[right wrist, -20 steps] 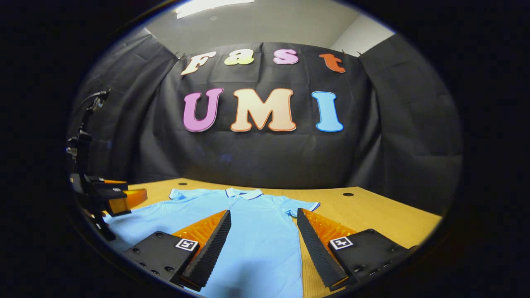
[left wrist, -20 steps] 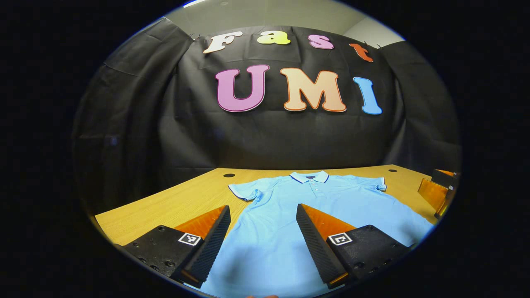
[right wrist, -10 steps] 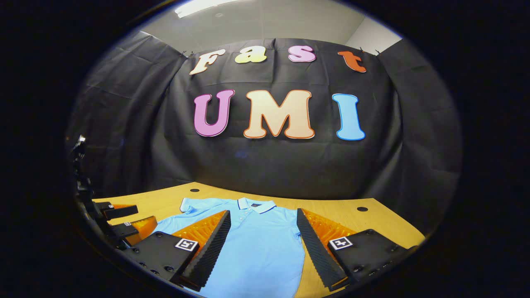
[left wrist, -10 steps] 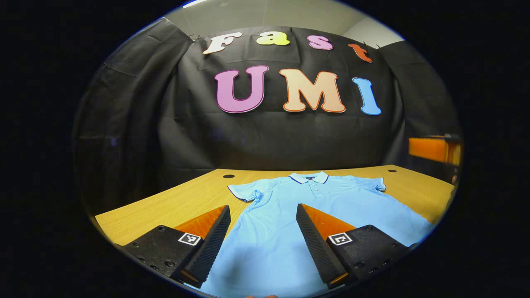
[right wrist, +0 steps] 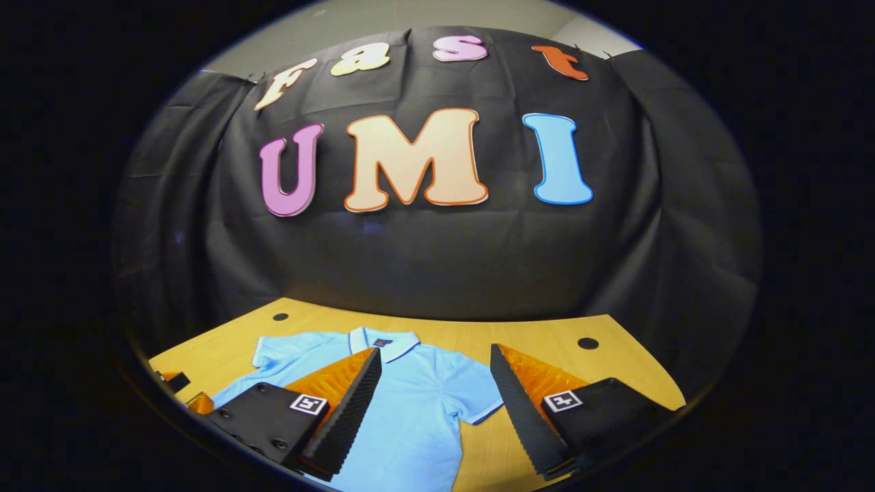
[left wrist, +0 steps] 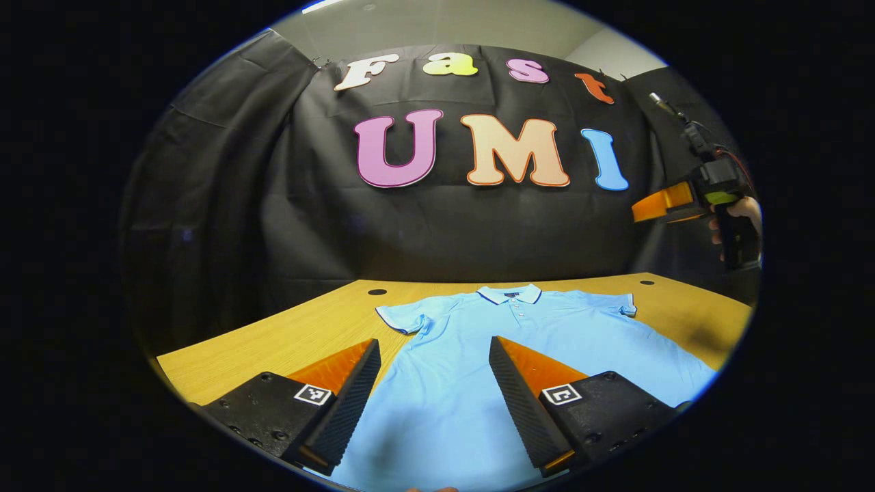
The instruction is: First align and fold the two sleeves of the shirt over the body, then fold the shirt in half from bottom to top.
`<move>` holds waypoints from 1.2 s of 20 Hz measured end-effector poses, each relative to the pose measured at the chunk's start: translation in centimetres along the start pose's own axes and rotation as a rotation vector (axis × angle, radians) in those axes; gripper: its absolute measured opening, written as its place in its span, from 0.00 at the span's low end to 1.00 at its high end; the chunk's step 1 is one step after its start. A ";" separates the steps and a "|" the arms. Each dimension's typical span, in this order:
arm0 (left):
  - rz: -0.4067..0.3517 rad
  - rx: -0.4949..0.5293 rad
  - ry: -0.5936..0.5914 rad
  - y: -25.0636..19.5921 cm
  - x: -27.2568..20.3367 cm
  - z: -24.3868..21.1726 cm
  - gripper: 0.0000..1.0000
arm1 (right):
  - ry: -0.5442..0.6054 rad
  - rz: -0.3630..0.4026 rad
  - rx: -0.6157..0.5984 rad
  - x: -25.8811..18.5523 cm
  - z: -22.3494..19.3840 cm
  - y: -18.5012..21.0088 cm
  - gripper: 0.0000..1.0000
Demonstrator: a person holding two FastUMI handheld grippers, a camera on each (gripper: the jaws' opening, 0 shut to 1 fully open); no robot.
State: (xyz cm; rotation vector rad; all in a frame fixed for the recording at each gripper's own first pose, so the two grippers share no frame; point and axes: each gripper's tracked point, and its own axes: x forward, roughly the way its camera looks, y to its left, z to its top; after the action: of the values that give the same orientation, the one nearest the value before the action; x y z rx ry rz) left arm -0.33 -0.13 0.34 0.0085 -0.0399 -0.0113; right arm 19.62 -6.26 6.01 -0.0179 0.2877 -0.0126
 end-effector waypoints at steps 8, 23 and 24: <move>-0.001 0.005 0.002 -0.1 0.1 0.0 0.95 | 0.280 -0.098 0.044 11.2 -10.1 -6.9 0.99; -0.012 0.007 0.004 -0.2 0.1 -0.1 0.95 | 0.413 -0.136 0.085 15.1 -16.7 -9.3 0.83; -0.013 0.007 0.004 -0.2 0.1 -0.1 0.95 | 0.414 -0.135 0.074 15.1 -16.6 -9.4 0.81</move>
State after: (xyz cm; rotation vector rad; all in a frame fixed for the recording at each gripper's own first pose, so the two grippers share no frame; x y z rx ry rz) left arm -0.28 -0.35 0.26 0.0154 -0.0357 -0.0238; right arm 29.27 -16.15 -14.01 0.0398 0.6991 -0.1628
